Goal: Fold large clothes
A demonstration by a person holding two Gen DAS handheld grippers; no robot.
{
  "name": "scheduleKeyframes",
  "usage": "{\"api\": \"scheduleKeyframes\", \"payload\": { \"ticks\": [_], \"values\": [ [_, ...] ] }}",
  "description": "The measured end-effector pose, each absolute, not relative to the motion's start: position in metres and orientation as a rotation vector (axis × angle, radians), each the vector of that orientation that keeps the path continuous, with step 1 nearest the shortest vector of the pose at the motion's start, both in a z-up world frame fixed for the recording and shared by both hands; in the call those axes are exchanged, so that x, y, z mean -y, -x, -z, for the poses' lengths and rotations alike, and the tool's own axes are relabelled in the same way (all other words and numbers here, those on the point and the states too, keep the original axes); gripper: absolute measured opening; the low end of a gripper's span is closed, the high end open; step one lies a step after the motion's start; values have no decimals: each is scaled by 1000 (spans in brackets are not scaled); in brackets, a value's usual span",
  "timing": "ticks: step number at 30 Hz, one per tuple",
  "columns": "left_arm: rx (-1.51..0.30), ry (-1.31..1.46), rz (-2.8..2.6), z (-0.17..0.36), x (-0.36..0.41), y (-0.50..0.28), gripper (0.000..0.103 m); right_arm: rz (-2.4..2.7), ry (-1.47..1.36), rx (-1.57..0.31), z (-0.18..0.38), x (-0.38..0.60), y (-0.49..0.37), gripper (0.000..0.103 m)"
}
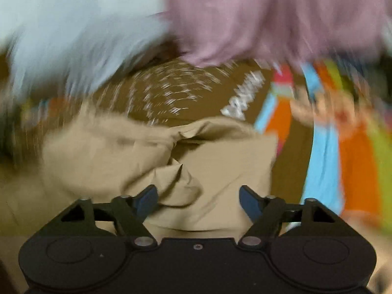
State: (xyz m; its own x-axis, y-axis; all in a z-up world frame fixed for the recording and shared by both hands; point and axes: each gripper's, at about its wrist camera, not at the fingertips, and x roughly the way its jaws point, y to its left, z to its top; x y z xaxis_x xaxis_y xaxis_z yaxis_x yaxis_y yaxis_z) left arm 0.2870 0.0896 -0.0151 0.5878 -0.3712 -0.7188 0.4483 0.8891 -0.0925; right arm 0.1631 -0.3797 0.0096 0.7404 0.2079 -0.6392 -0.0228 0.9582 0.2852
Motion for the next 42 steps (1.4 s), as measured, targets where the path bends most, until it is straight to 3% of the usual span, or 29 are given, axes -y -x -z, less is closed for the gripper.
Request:
{"api": "scheduleKeyframes", "payload": {
  "ticks": [3,6,8,10,13,15,23,25,26,28,31,33,37,40,42],
  "values": [
    [-881,212,476,16,-103,-309,81,-111,-582,-784,8,394,-181,63],
    [-949,308,469,25,-97,-333,78,-92,-816,-823,26,399,-198,63],
    [-1004,302,465,33,-88,-348,60,-96,-842,-846,31,396,-213,60],
    [-1049,292,470,46,-75,-354,29,-90,-808,-874,34,390,-225,33],
    [-1009,228,435,53,-58,-359,10,-92,-731,-880,33,381,-241,15],
    [-950,160,397,52,-47,-363,7,-93,-636,-852,29,373,-251,10],
    [-858,37,325,57,-17,-388,8,-60,-268,-714,33,341,-302,7],
    [-852,51,329,52,-27,-383,21,-56,-235,-713,37,340,-307,11],
    [-841,55,317,48,-32,-378,23,-55,-221,-712,36,341,-305,14],
    [-783,58,297,36,-44,-363,42,-46,-198,-686,28,342,-295,24],
    [-701,63,299,16,-52,-343,54,-31,-118,-605,6,339,-276,35],
    [-692,81,322,10,-47,-340,57,-45,-65,-550,-6,331,-270,41],
    [-727,20,371,18,-15,-341,55,-128,-36,-584,0,305,-281,42],
    [-828,-112,349,43,13,-346,36,-162,2,-645,20,285,-291,40],
    [-888,-150,329,61,21,-349,33,-144,32,-695,40,278,-295,41]
  ]
}}
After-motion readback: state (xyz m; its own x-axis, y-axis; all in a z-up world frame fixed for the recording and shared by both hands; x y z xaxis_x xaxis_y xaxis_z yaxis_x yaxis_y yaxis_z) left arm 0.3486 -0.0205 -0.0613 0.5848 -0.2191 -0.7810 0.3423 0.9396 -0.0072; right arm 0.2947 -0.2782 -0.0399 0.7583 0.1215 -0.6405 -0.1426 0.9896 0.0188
